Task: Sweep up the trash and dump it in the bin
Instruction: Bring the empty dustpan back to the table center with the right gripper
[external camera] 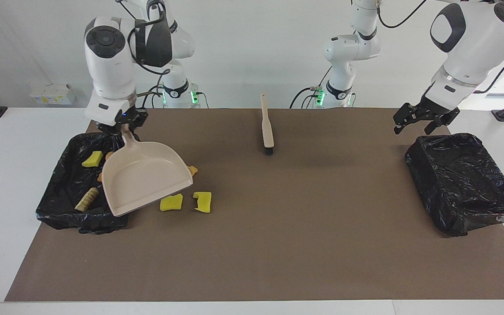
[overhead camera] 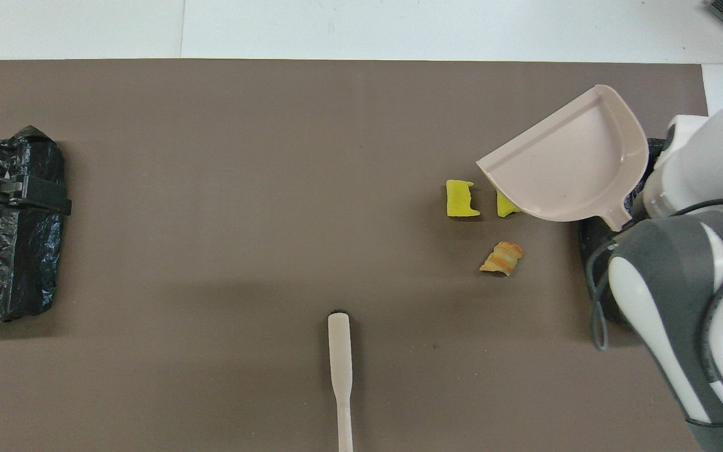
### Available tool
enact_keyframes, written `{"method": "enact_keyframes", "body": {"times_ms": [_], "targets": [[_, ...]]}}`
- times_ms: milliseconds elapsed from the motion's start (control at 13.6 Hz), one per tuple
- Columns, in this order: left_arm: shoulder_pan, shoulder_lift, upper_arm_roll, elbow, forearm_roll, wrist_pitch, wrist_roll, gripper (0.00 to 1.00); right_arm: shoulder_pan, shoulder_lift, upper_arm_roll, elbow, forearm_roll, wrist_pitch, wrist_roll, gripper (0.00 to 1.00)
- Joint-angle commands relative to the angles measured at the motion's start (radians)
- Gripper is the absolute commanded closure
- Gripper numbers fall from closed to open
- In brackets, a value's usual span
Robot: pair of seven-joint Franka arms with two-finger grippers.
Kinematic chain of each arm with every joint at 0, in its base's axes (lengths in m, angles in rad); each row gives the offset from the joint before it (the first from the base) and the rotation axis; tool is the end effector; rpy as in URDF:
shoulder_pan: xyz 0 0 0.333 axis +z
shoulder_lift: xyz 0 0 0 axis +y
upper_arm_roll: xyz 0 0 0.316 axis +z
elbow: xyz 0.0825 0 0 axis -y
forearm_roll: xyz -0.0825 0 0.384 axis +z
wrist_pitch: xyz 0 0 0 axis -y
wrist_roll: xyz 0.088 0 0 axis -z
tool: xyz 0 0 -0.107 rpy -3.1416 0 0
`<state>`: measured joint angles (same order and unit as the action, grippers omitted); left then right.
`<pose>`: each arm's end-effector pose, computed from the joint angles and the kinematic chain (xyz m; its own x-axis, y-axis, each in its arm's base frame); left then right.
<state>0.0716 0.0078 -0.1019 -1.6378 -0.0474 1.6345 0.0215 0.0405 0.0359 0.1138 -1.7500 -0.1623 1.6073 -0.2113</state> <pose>0.5605 -0.0216 0.5941 0.9988 -0.0487 -0.0101 -0.0482 -0.9977 0.0483 0.5505 0.0678 0.5249 0.9108 0.3577 -0.2062 0.3853 -0.9158 0.1131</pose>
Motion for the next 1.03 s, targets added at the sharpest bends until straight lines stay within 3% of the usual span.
{"method": "enact_keyframes", "body": {"times_ms": [0, 147, 294, 440, 734, 954], "targets": [[-0.013, -0.020, -0.007, 0.021, 0.021, -0.027, -0.005, 0.00, 0.123, 0.132, -0.006, 0.111, 0.147, -0.020, 0.408, 1.00], [-0.007, -0.031, -0.007, 0.024, 0.021, -0.019, -0.002, 0.00, 0.203, 0.205, -0.006, 0.188, 0.252, 0.003, 0.634, 1.00], [-0.013, -0.032, -0.005, 0.029, 0.026, -0.053, 0.005, 0.00, 0.246, 0.306, -0.005, 0.295, 0.328, 0.017, 0.711, 1.00], [-0.026, -0.034, -0.001, 0.029, 0.037, -0.068, 0.014, 0.00, 0.330, 0.407, -0.005, 0.361, 0.343, 0.109, 0.798, 1.00], [-0.116, -0.045, 0.063, 0.027, 0.054, -0.078, 0.015, 0.00, 0.468, 0.530, 0.004, 0.372, 0.365, 0.290, 0.880, 1.00], [-0.109, -0.051, 0.062, 0.020, 0.051, -0.081, 0.017, 0.00, 0.487, 0.551, 0.004, 0.362, 0.350, 0.319, 0.889, 1.00]]}}
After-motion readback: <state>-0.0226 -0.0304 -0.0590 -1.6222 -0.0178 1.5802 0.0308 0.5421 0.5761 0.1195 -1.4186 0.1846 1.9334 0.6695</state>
